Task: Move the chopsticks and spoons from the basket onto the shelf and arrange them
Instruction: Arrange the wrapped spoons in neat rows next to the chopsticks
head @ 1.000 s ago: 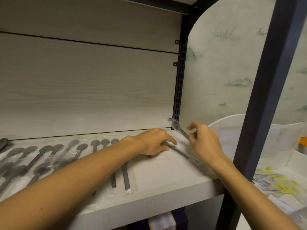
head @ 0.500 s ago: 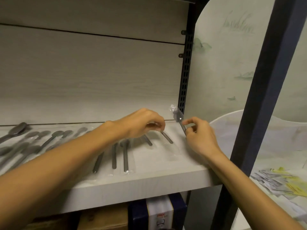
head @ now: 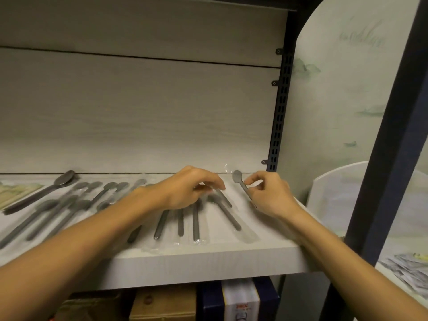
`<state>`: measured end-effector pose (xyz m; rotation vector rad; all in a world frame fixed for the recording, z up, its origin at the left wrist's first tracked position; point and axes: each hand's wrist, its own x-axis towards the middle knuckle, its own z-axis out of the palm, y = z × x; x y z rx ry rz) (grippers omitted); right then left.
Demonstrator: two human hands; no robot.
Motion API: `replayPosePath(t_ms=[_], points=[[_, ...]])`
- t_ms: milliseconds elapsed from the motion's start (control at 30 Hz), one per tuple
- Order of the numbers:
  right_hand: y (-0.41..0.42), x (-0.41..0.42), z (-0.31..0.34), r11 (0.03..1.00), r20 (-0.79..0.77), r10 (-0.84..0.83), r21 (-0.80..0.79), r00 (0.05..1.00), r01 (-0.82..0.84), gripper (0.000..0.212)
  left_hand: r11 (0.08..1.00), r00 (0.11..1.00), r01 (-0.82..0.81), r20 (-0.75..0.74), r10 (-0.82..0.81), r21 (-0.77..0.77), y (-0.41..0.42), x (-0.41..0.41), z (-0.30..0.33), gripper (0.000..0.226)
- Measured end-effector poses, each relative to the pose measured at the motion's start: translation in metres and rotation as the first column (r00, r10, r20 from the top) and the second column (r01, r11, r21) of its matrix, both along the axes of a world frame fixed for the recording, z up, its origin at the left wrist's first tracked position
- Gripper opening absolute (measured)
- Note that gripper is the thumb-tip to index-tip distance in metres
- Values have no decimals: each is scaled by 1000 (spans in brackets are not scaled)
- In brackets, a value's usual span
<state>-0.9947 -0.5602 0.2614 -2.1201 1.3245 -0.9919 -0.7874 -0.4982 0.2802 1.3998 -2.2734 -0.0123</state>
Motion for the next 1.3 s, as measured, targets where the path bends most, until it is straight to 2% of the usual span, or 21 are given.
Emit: replayPosePath(t_ms=[100,167,367,467,667,800,933,1067,1167,1300], points=[[0,4,-2,996,64,49,74,997,-54,14,996,985,-61,165,50,64,-7,-3,-2,30],[2,7,-1,984,142,88,141,986,-108,15,986,976,-91,208,61,139,-12,-7,-6,32],[9,17,2,937,256,173,255,951,-239,11,976,988,-99,138,73,196,-17,-2,-11,31],[7,21,3,935,267,153,274,952,-227,9,979,990,-79,130,55,186,-18,3,-11,31],[-16,20,10,999,56,3,51,998,-6,18,988,997,-23,77,12,150,-17,5,-16,25],[-27,24,4,997,-11,-51,55,999,51,15,986,999,-11,-46,19,164,-17,7,-20,20],[-28,23,-7,1000,-93,-18,6,995,19,11,988,996,18,-84,-5,156,-18,8,-21,22],[-27,21,-11,992,-179,25,-113,983,-46,12,983,999,33,-43,-26,181,-21,7,-24,28],[-27,21,-13,985,-232,53,-149,971,-89,5,984,1000,7,-7,-5,181,-21,5,-28,30],[-29,20,-15,982,-332,25,-167,943,-85,23,984,997,-51,59,41,174,-19,6,-26,32]])
